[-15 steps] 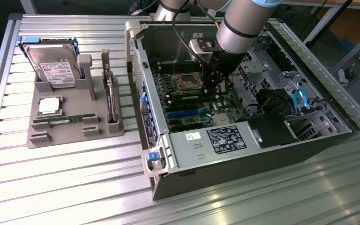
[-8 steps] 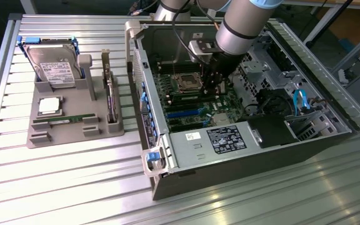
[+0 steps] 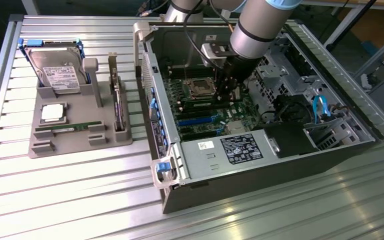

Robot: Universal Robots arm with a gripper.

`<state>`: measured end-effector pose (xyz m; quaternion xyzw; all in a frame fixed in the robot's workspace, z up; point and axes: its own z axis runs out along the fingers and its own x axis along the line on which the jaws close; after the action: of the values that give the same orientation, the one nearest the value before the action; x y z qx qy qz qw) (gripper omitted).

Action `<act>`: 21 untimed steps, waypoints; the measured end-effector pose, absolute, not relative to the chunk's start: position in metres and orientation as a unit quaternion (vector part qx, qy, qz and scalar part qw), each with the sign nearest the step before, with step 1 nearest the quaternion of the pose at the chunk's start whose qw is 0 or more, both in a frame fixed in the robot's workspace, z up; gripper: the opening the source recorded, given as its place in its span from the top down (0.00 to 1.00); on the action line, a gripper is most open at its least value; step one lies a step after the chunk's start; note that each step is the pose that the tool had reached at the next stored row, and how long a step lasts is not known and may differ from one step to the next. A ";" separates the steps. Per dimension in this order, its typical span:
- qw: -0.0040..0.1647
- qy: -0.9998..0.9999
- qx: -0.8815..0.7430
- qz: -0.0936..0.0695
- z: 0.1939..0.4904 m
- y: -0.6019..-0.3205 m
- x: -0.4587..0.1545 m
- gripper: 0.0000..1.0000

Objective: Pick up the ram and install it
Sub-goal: 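Insert the ram into the slot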

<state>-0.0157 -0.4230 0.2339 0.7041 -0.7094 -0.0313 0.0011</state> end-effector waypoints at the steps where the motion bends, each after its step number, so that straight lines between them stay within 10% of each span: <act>1: 0.001 -0.709 0.704 -0.031 0.234 -0.423 -0.016 0.88; 21: -0.002 -0.709 0.704 -0.027 0.239 -0.423 -0.016 0.88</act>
<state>-0.0156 -0.4229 0.2394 0.7044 -0.7093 -0.0274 -0.0017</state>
